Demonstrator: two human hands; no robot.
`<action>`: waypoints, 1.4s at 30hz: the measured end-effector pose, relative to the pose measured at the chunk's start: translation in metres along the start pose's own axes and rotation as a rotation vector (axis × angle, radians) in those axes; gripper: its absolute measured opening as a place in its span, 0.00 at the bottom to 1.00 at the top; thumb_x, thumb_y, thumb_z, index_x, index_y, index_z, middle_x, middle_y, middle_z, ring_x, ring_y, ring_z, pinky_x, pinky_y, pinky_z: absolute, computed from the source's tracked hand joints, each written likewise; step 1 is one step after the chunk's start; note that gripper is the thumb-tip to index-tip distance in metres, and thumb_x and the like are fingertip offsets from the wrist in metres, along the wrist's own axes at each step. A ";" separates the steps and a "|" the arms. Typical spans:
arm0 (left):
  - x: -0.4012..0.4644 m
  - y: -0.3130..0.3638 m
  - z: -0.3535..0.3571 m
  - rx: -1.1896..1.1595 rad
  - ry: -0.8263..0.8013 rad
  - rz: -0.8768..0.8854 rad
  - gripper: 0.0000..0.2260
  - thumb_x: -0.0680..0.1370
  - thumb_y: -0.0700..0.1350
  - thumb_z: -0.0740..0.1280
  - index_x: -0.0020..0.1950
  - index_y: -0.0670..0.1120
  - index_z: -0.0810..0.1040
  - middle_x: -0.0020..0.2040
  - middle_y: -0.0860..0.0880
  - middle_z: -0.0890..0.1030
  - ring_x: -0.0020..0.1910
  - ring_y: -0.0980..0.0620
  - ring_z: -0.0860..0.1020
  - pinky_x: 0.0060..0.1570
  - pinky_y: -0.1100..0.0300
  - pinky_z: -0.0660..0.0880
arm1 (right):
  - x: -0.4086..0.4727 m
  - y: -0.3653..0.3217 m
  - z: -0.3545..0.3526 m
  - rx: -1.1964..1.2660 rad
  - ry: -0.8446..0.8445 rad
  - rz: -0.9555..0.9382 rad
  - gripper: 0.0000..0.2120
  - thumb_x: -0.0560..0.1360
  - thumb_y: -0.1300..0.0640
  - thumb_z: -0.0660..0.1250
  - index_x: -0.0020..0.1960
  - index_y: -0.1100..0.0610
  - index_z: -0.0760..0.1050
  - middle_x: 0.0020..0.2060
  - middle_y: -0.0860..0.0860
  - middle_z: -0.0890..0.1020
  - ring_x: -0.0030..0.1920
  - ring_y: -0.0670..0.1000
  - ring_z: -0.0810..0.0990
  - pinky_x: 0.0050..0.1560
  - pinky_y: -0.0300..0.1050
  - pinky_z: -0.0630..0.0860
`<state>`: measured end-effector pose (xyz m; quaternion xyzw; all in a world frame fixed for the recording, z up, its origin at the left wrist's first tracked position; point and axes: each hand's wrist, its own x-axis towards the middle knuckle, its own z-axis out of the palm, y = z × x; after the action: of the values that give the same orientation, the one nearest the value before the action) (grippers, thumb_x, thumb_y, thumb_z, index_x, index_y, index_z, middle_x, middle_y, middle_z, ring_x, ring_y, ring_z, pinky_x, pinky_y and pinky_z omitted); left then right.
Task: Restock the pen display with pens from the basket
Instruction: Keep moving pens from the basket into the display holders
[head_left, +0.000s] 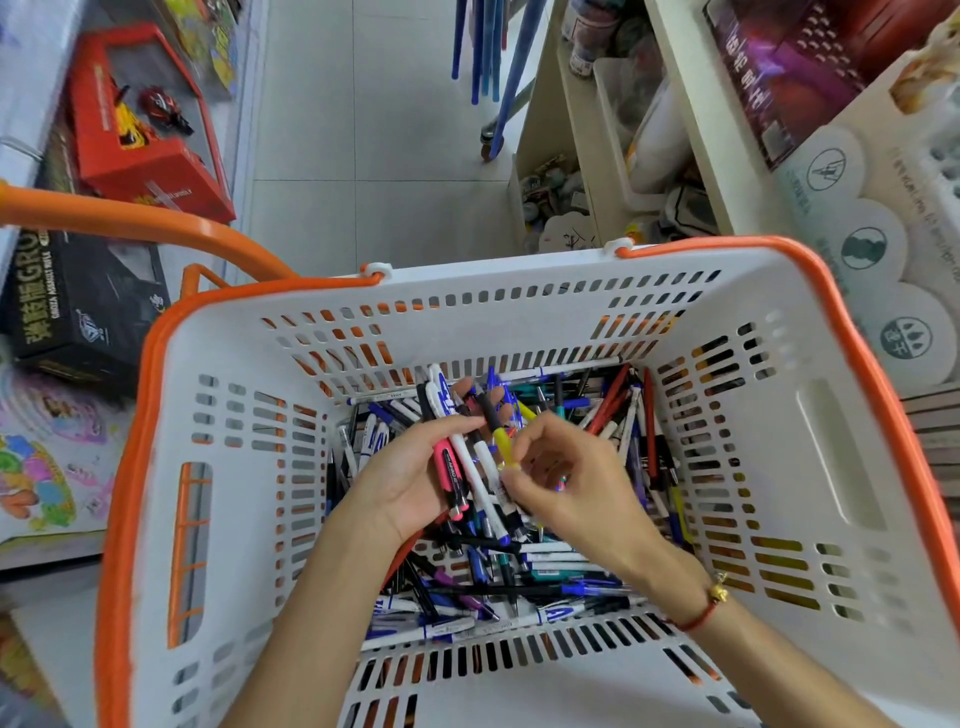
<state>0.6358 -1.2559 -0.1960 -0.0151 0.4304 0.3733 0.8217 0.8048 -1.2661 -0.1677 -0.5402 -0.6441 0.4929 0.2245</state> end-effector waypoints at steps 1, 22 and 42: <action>-0.001 -0.001 0.001 0.012 -0.012 0.015 0.19 0.75 0.38 0.65 0.66 0.44 0.78 0.62 0.43 0.80 0.62 0.45 0.79 0.63 0.46 0.73 | -0.001 0.002 0.003 -0.031 -0.044 0.001 0.07 0.74 0.58 0.72 0.43 0.52 0.74 0.32 0.49 0.80 0.31 0.52 0.77 0.36 0.50 0.77; -0.065 0.001 0.155 0.127 0.001 0.138 0.09 0.80 0.40 0.62 0.52 0.43 0.83 0.49 0.47 0.85 0.48 0.53 0.82 0.51 0.54 0.77 | -0.059 -0.083 -0.110 0.244 -0.425 0.329 0.18 0.81 0.43 0.55 0.52 0.58 0.71 0.38 0.49 0.81 0.35 0.49 0.78 0.37 0.38 0.75; -0.073 -0.064 0.342 0.889 -0.621 -0.292 0.08 0.78 0.35 0.64 0.53 0.36 0.81 0.38 0.44 0.85 0.35 0.54 0.84 0.34 0.64 0.79 | -0.179 -0.121 -0.258 0.163 0.799 0.504 0.17 0.78 0.43 0.64 0.44 0.54 0.84 0.24 0.44 0.78 0.22 0.41 0.69 0.24 0.32 0.66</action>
<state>0.8880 -1.2273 0.0530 0.3838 0.2775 0.0251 0.8804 1.0162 -1.3203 0.0885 -0.8072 -0.3157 0.3348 0.3697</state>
